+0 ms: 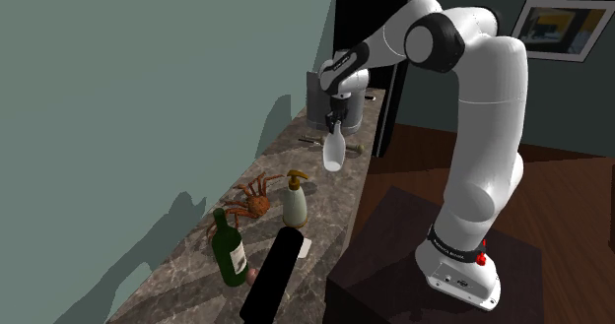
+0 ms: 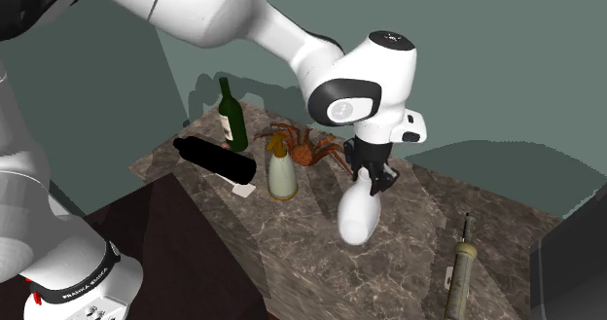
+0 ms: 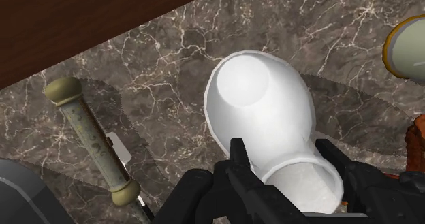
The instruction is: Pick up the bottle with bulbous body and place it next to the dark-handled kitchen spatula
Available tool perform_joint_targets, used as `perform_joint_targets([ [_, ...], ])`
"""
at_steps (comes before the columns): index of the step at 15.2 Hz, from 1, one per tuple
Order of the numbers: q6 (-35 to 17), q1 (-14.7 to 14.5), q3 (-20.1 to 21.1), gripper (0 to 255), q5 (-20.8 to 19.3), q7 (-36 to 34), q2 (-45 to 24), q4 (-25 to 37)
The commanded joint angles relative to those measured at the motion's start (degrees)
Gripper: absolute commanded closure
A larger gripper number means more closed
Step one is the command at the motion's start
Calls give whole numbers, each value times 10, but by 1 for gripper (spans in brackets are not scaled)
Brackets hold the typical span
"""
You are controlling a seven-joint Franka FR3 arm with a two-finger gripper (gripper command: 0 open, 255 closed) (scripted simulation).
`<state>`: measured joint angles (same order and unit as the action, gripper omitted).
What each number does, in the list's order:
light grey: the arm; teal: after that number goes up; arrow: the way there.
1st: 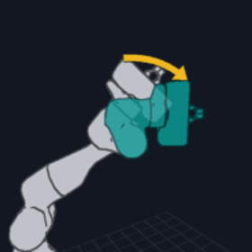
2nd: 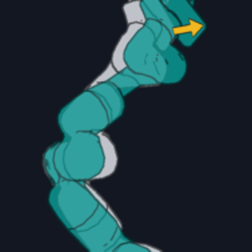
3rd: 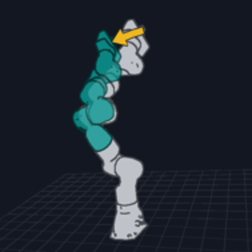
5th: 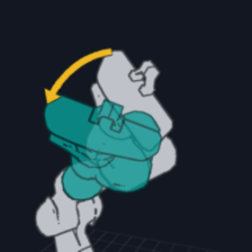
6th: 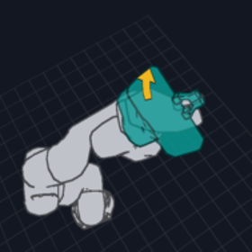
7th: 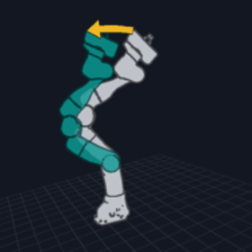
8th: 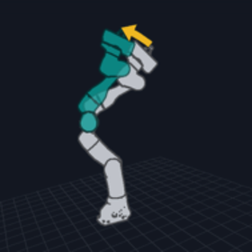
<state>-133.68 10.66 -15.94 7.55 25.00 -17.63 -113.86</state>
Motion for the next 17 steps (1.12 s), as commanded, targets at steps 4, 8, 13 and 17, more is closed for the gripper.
perform_joint_targets([
  [4, 35, -3, -4, 255, -10, -8, 21, 14],
  [8, 61, -5, -6, 255, -17, -13, 37, 26],
  [13, 95, -7, -8, 255, -25, -18, 54, 44],
  [17, 123, -8, -9, 255, -30, -22, 66, 61],
])
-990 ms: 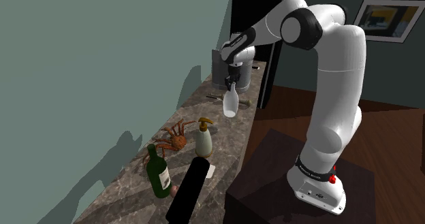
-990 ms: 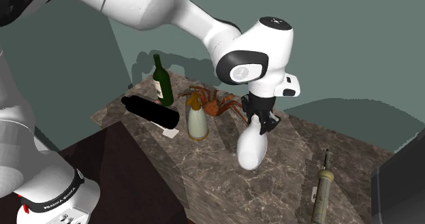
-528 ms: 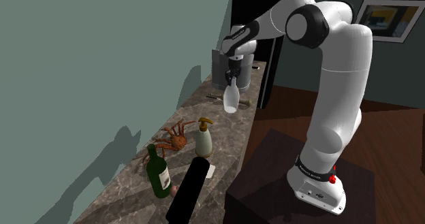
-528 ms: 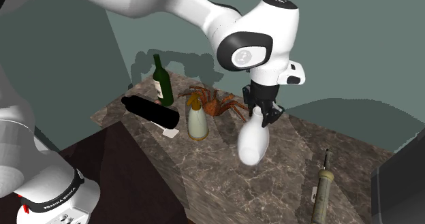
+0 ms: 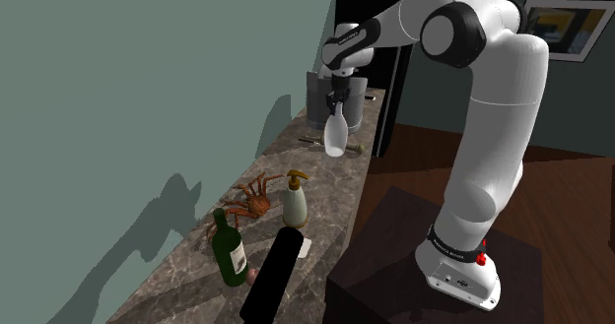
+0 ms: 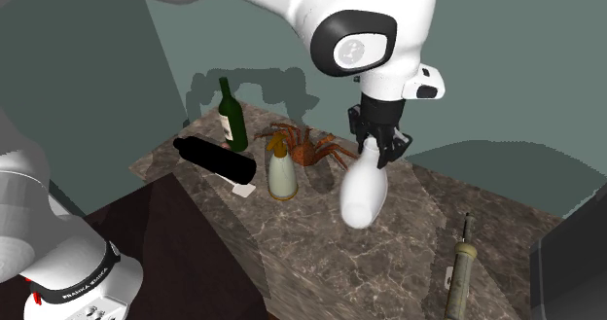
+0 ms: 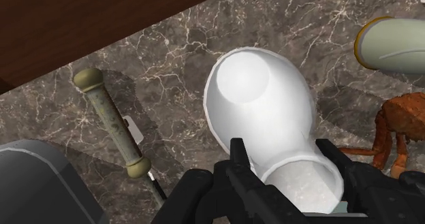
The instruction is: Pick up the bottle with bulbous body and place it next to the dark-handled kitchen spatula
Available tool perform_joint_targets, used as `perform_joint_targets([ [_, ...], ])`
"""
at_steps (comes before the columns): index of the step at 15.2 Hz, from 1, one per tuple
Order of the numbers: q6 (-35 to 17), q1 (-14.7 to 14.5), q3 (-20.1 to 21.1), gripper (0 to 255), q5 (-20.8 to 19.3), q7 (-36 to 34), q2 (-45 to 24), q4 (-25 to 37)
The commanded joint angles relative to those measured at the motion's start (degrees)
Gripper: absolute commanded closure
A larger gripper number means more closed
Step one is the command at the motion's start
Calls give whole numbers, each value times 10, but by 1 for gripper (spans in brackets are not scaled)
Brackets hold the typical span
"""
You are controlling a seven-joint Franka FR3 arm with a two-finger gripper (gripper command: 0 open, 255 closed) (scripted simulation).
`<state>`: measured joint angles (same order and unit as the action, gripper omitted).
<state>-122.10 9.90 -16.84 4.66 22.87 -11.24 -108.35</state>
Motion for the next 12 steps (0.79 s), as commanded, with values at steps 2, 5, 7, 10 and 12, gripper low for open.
perform_joint_targets([
  [2, 21, 0, -1, 255, -3, -2, 7, 15],
  [5, 43, -1, -1, 255, -6, -4, 14, 29],
  [7, 57, -1, -2, 255, -8, -6, 18, 40],
  [10, 79, -1, -2, 255, -10, -7, 24, 56],
  [12, 93, -1, -2, 255, -11, -8, 27, 68],
])
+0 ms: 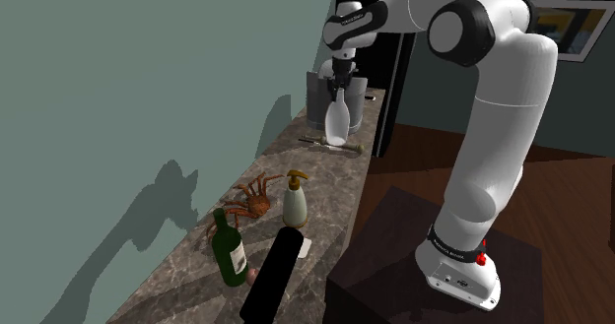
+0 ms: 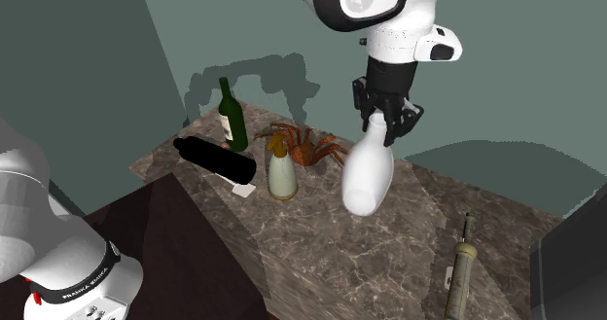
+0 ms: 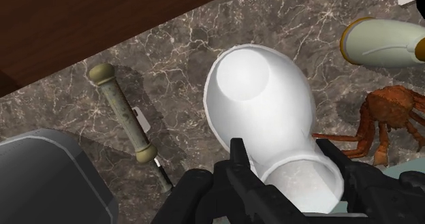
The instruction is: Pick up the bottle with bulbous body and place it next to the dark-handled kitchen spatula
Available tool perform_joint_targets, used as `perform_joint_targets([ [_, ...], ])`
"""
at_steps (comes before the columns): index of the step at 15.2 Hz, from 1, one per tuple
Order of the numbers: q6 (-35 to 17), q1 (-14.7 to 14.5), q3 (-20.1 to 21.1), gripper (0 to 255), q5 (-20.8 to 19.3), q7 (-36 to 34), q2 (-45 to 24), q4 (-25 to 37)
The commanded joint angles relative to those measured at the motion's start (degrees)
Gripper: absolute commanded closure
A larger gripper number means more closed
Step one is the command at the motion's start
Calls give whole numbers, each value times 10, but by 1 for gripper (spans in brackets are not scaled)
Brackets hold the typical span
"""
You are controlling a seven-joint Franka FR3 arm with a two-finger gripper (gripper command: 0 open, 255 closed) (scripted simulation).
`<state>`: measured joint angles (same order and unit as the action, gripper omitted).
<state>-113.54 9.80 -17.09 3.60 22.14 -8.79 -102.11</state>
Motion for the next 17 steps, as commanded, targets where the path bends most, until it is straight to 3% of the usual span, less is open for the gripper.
perform_joint_targets([
  [1, 15, 0, 0, 255, -1, -2, 3, 12],
  [14, 114, 1, -2, 255, -4, -5, 8, 106],
  [17, 110, -16, 9, 255, -14, -32, 32, 79],
])
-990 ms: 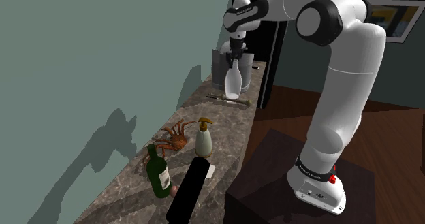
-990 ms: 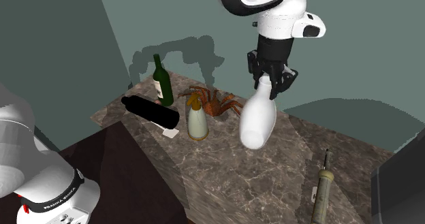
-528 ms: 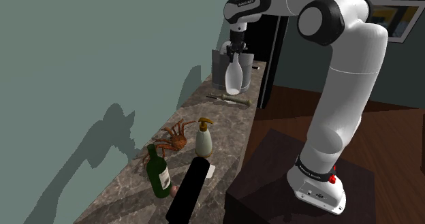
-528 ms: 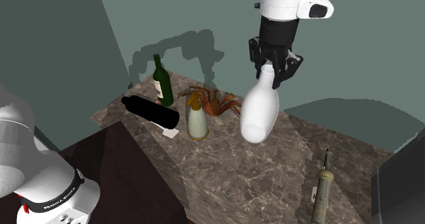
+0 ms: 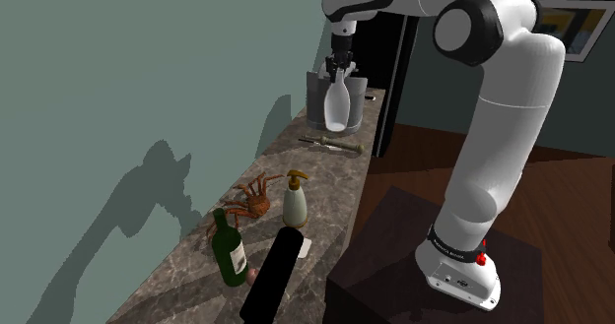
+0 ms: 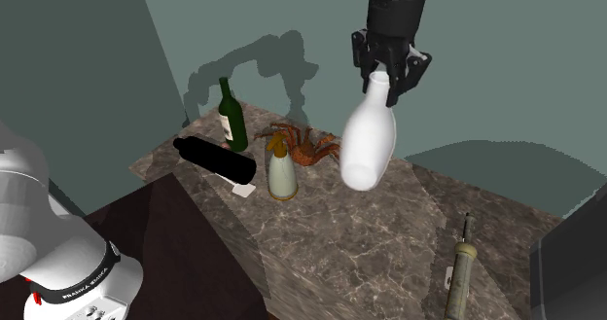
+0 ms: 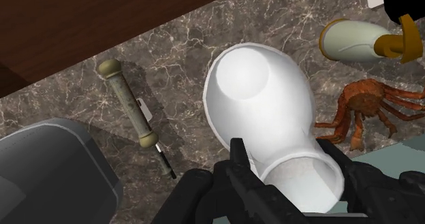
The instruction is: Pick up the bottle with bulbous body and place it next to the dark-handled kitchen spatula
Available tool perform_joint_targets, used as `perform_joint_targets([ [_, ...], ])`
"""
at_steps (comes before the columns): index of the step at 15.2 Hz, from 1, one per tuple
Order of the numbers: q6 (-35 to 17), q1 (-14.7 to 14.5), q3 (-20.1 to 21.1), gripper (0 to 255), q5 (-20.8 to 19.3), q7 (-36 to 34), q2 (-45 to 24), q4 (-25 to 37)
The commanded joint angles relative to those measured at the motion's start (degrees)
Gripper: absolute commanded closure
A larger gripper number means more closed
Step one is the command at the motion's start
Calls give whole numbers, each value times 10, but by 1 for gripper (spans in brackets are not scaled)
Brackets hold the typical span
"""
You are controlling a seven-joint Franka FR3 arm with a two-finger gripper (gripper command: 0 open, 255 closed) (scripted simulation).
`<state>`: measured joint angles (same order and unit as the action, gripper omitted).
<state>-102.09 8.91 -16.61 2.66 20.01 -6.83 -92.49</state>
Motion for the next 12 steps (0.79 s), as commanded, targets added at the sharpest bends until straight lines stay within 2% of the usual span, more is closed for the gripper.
perform_joint_targets([
  [1, -8, -15, 10, 255, -9, -25, 24, -31],
  [12, -26, -91, 84, 255, -36, -180, 110, -131],
])
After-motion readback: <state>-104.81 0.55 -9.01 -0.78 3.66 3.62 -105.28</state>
